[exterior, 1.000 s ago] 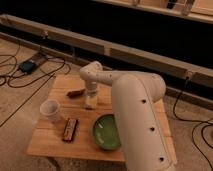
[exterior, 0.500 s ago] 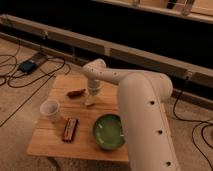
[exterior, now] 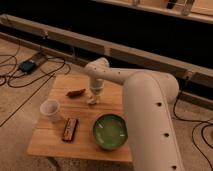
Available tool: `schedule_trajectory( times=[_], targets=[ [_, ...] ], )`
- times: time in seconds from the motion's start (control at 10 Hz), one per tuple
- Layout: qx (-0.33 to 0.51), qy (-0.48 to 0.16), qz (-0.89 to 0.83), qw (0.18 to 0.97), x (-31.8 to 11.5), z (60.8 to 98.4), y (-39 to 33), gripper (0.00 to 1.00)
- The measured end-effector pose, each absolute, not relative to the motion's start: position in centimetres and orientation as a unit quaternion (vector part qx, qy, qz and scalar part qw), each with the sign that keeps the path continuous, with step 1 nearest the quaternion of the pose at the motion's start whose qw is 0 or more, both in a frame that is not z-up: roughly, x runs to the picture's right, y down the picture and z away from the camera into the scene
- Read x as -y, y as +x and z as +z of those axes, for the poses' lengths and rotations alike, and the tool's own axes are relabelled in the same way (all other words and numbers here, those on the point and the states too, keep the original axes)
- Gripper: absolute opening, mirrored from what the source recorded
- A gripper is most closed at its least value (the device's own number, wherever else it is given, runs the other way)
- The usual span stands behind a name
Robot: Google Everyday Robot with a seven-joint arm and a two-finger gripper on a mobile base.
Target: Place the white sponge in the ceramic bowl
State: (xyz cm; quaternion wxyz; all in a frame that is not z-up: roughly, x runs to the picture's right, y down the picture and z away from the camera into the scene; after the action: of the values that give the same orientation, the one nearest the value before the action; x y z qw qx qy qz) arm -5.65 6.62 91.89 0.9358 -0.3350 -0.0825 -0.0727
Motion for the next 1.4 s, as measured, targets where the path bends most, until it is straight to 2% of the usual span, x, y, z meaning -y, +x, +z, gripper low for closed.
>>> schedule_trajectory(
  times=[0.4, 0.7, 1.1, 1.4],
  targets=[
    [0.090, -0.324, -0.069, 0.939, -4.6, 88.9, -3.9, 0.00],
    [0.100, -0.328, -0.076, 0.936, -4.0, 84.2, -1.2, 0.00],
    [0.109, -0.371, -0.095, 0.917, -6.4, 77.9, 2.4, 0.00],
    [0.116, -0.399, -0.091, 0.905, -9.0, 74.9, 3.7, 0.00]
  ],
)
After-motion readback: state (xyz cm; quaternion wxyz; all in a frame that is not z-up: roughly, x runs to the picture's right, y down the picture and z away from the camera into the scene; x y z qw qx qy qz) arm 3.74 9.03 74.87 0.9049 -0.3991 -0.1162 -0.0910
